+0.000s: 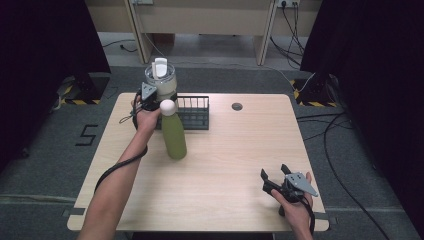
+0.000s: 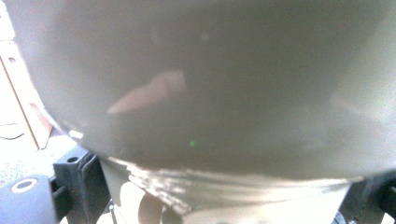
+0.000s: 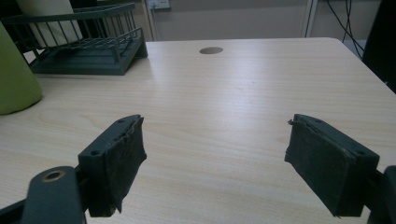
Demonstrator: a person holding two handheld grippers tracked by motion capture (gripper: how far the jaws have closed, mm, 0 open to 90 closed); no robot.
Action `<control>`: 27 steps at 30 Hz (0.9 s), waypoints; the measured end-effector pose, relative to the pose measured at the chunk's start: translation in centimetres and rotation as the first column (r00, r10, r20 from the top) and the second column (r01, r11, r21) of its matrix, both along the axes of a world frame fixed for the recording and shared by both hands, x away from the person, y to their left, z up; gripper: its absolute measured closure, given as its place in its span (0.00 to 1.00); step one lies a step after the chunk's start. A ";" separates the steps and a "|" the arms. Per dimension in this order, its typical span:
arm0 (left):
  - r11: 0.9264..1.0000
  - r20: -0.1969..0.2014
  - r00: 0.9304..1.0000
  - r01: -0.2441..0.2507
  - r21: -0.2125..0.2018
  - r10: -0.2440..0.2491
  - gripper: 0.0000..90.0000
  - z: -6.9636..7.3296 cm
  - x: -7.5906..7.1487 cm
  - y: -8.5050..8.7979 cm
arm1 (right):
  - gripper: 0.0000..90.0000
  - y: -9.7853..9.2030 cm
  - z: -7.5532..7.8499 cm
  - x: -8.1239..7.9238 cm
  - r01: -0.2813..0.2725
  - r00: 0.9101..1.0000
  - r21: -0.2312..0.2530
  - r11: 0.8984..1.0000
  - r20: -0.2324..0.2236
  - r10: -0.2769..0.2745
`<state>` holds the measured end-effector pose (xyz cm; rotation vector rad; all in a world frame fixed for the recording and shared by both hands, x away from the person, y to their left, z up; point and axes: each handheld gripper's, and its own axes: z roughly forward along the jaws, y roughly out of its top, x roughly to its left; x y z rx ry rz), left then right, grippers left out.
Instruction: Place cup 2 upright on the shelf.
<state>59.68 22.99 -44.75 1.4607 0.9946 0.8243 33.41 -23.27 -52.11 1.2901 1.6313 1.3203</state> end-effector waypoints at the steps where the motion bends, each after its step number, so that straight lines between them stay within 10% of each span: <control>1: 1.000 0.000 1.000 0.000 0.000 0.000 0.10 0.0 0.0 0.0 | 0.21 0.0 0.0 0.0 -0.001 1.000 0.001 1.000 0.000 0.001; 27: 1.000 0.020 1.000 0.020 0.014 -0.021 0.10 -0.4 -0.1 -0.1 | 0.21 0.1 0.0 0.0 -0.018 1.000 -0.009 1.000 -0.002 0.018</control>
